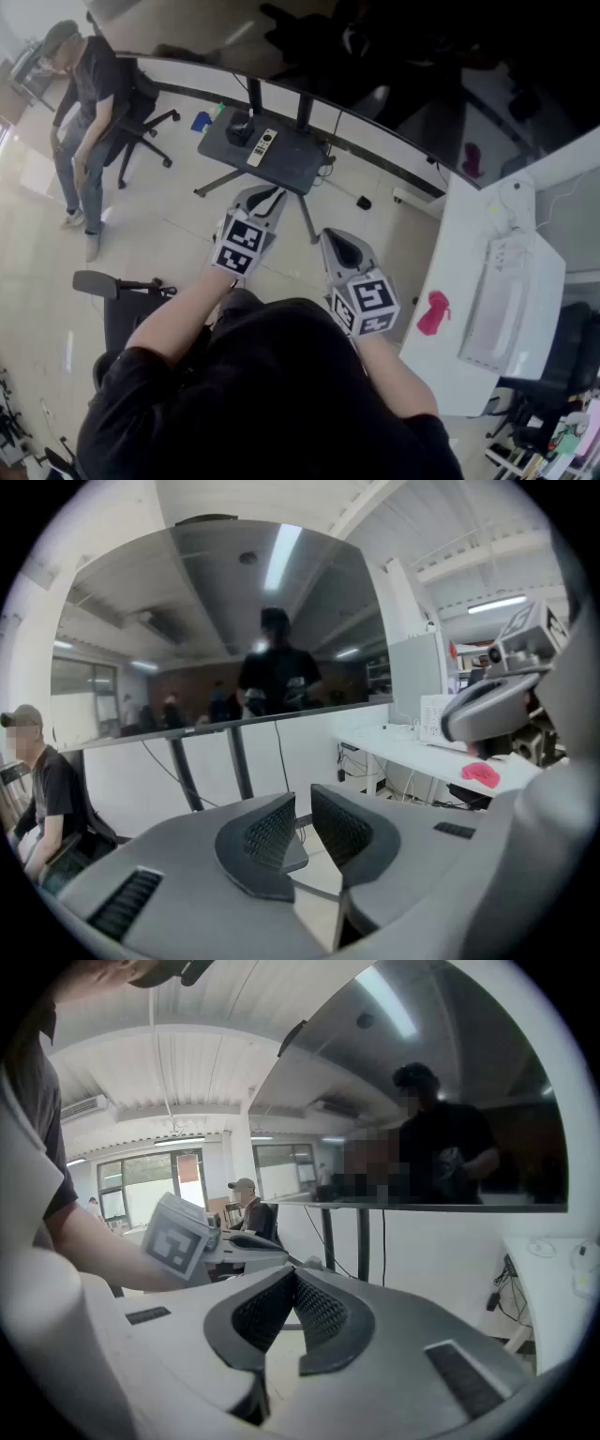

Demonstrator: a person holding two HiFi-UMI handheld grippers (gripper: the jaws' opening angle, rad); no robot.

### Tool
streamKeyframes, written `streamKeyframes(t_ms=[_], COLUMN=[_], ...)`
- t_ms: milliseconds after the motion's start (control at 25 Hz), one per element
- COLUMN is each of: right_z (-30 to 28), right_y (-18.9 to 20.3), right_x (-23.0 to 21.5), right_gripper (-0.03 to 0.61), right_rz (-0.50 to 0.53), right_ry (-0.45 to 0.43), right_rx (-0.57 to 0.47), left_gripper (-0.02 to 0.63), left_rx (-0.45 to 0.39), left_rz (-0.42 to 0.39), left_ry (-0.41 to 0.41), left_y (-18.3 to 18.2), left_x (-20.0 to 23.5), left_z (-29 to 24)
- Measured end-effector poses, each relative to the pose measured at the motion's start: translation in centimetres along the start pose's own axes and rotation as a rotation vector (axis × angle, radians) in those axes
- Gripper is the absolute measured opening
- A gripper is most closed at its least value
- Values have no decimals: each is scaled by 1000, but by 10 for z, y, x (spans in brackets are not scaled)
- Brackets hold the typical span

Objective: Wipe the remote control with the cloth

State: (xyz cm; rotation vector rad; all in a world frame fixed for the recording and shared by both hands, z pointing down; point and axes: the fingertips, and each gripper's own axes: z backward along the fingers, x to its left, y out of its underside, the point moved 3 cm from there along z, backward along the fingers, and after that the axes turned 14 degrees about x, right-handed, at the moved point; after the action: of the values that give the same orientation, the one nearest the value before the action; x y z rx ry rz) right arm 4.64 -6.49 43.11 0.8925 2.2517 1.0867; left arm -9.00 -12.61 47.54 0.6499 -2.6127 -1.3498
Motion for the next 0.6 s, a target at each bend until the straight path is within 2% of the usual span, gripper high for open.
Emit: streamKeyframes(t_ms=[80,240,360,600], right_z=[3,-2,-14,-45], right_y=[5,17,22,34], right_x=[-7,-15,-23,-34], right_gripper=[9,9,9,9], right_rz=[-3,-30,-74,-161], right_ry=[2,10,40,100], right_rx=[26,83,119,209], left_gripper=[62,163,222,236], left_rx=[34,135,229,355], left_rz=[45,93,130,188], left_ry=[-34,-104,-127,-134], left_y=[10,40,69,115], left_x=[22,74,115,181], left_z=[-22,-72,-121,-218])
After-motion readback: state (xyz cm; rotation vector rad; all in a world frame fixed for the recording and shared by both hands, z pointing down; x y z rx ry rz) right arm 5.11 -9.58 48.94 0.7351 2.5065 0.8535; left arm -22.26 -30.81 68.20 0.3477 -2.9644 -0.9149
